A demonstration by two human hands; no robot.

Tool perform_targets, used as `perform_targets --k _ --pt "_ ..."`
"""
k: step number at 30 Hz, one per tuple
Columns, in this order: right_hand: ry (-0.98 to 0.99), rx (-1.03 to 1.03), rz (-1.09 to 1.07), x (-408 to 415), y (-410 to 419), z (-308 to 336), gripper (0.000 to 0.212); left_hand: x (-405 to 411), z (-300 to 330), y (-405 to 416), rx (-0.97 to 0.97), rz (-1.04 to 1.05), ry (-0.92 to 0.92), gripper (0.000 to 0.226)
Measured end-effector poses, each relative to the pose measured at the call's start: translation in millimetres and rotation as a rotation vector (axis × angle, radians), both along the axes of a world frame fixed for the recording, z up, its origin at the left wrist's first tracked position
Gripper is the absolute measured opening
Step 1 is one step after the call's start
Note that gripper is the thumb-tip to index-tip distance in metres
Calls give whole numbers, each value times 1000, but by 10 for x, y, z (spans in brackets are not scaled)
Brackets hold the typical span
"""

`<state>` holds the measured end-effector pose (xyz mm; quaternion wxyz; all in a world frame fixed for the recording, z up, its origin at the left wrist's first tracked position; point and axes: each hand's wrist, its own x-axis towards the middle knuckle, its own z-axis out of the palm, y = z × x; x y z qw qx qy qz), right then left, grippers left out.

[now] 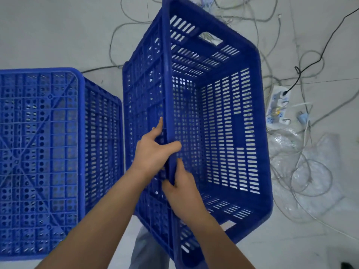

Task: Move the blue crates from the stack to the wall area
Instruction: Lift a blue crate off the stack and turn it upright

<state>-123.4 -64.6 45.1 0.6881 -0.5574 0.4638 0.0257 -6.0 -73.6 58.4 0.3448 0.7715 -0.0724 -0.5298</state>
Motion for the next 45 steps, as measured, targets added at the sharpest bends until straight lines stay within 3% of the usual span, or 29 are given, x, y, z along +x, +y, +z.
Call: perform_targets --k 13,23,32,36,39,41,43,45 --pt "217 -179 154 396 138 -375 33 211 -483 66 36 58 -23 26" --pt "435 -210 307 740 542 -817 47 479 -933 392 211 155 36 24" --pt "449 18 329 475 782 -1092 45 516 -1294 754 305 103 237 45" --pt "459 -7 390 465 828 -1086 58 624 -1292 723 333 -203 99 62" --pt "517 -35 414 537 892 -1097 60 732 -1264 624 440 -618 -227 116" --pt "554 -49 377 580 934 -1107 58 780 -1204 535 520 -896 -522 134" --pt "594 -61 350 607 953 -1106 57 840 -1178 416 507 -1112 -778 132" --pt "644 -76 378 637 945 -1090 57 921 -1180 272 453 -1400 -955 116"
